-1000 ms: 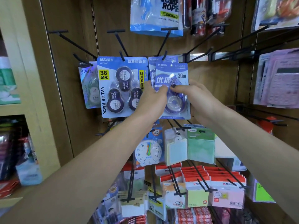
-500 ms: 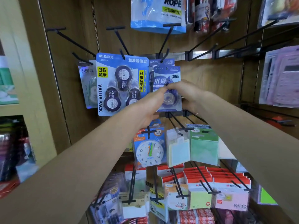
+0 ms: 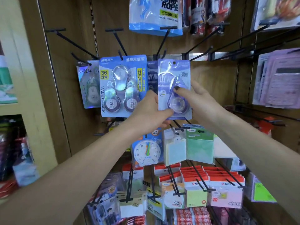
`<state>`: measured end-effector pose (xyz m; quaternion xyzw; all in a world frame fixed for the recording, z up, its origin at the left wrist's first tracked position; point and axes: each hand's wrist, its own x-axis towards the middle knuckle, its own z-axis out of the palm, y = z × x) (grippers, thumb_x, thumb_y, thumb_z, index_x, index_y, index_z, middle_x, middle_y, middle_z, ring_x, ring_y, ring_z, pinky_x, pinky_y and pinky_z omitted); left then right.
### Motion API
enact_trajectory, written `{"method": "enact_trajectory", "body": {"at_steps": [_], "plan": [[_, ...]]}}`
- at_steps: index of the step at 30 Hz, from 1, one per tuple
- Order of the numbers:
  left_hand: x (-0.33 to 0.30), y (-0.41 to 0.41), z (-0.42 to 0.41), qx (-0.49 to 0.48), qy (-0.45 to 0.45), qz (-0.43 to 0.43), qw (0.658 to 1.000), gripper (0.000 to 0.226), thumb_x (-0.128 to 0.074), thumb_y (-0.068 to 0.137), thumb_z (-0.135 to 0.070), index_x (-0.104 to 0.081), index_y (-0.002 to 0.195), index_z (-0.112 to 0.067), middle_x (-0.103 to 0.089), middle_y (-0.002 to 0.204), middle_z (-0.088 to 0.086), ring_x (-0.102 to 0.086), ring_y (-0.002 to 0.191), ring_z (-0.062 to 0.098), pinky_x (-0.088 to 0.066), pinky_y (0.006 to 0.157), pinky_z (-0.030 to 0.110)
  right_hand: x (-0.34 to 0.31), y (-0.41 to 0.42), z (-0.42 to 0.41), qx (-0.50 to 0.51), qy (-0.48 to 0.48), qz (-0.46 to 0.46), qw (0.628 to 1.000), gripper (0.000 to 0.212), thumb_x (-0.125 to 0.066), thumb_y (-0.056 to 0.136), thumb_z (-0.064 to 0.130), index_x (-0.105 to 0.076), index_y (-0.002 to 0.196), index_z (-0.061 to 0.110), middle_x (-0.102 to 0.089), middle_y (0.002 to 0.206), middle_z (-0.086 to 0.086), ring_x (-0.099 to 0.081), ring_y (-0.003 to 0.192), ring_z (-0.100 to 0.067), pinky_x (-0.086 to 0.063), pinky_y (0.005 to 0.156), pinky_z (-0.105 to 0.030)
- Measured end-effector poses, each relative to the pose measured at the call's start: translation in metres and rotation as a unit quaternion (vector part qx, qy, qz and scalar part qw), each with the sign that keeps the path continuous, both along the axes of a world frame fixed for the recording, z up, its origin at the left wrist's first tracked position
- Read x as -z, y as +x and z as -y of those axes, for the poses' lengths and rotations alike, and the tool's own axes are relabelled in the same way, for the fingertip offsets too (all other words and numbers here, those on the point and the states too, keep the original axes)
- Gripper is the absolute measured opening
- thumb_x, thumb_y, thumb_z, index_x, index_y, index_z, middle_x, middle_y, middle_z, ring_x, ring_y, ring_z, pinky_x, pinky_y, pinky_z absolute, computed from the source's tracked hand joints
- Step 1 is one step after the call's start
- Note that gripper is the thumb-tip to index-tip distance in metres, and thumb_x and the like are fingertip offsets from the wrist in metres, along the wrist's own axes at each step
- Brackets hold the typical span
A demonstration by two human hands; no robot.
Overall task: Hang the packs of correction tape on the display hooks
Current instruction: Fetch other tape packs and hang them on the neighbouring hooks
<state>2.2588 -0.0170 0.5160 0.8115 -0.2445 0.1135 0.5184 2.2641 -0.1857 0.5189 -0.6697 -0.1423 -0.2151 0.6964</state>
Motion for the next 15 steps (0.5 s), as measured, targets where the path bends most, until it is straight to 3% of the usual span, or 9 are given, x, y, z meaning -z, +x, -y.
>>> {"method": "enact_trajectory", "body": {"at_steps": [2,5,10,15], "plan": [[0.001,-0.005,-0.003,-0.007,0.005,0.026,1.000,0.035,-0.076,0.091,-0.018,-0.042,0.092,-0.023,-0.069,0.094,0.009,-0.077,0.087,0.029,-0.065,0.083,0.050,-0.001,-0.009,0.000,-0.002,-0.017,0.033,0.999,0.041,-0.070,0.098,0.018,-0.061,0.137,0.024,-0.079,0.120,-0.006,-0.077,0.106,-0.029,-0.060,0.096,-0.055],[-0.004,-0.010,-0.005,-0.009,-0.024,0.041,0.999,0.034,-0.076,0.092,-0.013,-0.044,0.092,-0.023,-0.076,0.096,0.014,-0.078,0.089,0.029,-0.063,0.083,0.053,-0.010,-0.015,-0.006,0.007,-0.037,0.080,0.996,0.046,-0.071,0.095,0.017,-0.058,0.139,0.025,-0.078,0.122,-0.004,-0.077,0.109,-0.027,-0.060,0.098,-0.055],[-0.013,-0.013,-0.007,-0.005,-0.039,0.035,0.999,0.031,-0.073,0.094,-0.017,-0.043,0.093,-0.024,-0.076,0.105,0.013,-0.080,0.082,0.019,-0.066,0.082,0.045,-0.022,-0.012,-0.012,0.015,-0.041,0.067,0.997,0.044,-0.072,0.094,0.023,-0.060,0.136,0.025,-0.078,0.121,-0.001,-0.077,0.108,-0.024,-0.060,0.098,-0.054],[-0.013,-0.014,-0.011,-0.014,-0.036,0.034,0.999,0.031,-0.073,0.093,-0.020,-0.043,0.090,-0.024,-0.074,0.097,0.006,-0.080,0.078,0.016,-0.067,0.079,0.040,-0.022,-0.010,-0.015,0.006,-0.025,0.053,0.998,0.041,-0.071,0.096,0.018,-0.061,0.136,0.020,-0.079,0.119,-0.004,-0.078,0.104,-0.025,-0.061,0.096,-0.054]]}}
